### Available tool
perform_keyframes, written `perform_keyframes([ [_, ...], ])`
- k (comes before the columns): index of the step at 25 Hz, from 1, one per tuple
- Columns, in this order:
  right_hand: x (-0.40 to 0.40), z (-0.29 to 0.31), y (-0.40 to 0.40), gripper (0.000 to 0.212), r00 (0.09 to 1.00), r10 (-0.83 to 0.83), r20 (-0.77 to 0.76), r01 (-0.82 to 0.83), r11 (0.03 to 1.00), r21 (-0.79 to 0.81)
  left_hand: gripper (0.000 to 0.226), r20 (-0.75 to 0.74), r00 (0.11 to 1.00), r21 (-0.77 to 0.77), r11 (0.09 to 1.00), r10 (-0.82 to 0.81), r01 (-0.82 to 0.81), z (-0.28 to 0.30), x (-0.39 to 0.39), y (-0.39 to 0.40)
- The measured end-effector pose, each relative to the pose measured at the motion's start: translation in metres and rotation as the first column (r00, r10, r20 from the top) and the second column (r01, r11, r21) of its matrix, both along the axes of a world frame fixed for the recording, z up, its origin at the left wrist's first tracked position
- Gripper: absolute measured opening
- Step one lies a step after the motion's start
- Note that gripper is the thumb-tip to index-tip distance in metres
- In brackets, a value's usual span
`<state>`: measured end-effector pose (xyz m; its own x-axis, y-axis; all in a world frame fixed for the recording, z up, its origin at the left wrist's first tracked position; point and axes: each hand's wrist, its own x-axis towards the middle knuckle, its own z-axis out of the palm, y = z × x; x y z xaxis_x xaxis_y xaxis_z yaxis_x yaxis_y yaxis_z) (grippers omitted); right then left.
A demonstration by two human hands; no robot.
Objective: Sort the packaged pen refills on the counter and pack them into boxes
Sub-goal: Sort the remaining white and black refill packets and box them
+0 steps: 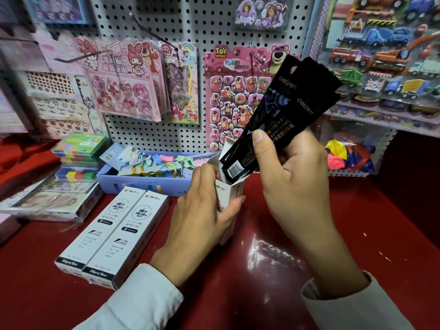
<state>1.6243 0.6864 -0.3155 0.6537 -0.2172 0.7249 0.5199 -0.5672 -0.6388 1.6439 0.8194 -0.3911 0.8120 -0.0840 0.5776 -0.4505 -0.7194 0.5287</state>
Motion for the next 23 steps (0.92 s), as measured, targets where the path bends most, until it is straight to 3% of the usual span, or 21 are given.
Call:
perform_keyframes([
  [5,0.006,-0.009,0.008,0.021,0.972,0.022,-0.233,-0.078,0.969,-0.234,0.040,0.048,0.999,0.069,0.997,-0.024,0.021,-0.002,-0.004,-0.005],
  [7,0.006,-0.006,0.005,0.023,0.967,0.064,-0.246,-0.119,0.970,-0.213,0.043,0.056,0.998,0.060,0.998,-0.002,-0.001,-0.002,-0.004,-0.006],
  [10,0.004,0.002,-0.002,0.020,0.983,0.148,-0.106,-0.158,0.983,-0.096,0.045,0.067,0.998,0.067,0.997,0.022,-0.026,-0.004,-0.005,-0.006],
  [14,0.009,0.001,-0.017,0.016,0.933,0.104,-0.345,-0.177,0.966,-0.189,0.044,0.138,0.990,0.105,0.994,0.023,-0.038,-0.006,-0.008,-0.008],
  [16,0.006,0.007,-0.022,0.015,0.936,0.092,-0.339,-0.165,0.967,-0.195,0.047,0.165,0.986,0.114,0.992,0.031,-0.050,-0.008,-0.009,-0.008],
  [19,-0.002,0.017,-0.024,0.010,0.965,0.046,-0.258,-0.125,0.945,-0.301,0.072,0.239,0.971,0.111,0.994,-0.004,-0.023,-0.013,-0.010,-0.010],
  [21,-0.007,0.018,-0.019,0.011,0.926,-0.057,-0.373,-0.133,0.876,-0.464,0.097,0.275,0.961,0.101,0.995,-0.014,-0.014,-0.012,-0.013,-0.012],
  [23,-0.012,0.018,-0.016,0.006,0.902,-0.180,-0.393,-0.081,0.823,-0.563,0.109,0.244,0.970,0.092,0.996,-0.014,-0.009,-0.009,-0.015,-0.013],
])
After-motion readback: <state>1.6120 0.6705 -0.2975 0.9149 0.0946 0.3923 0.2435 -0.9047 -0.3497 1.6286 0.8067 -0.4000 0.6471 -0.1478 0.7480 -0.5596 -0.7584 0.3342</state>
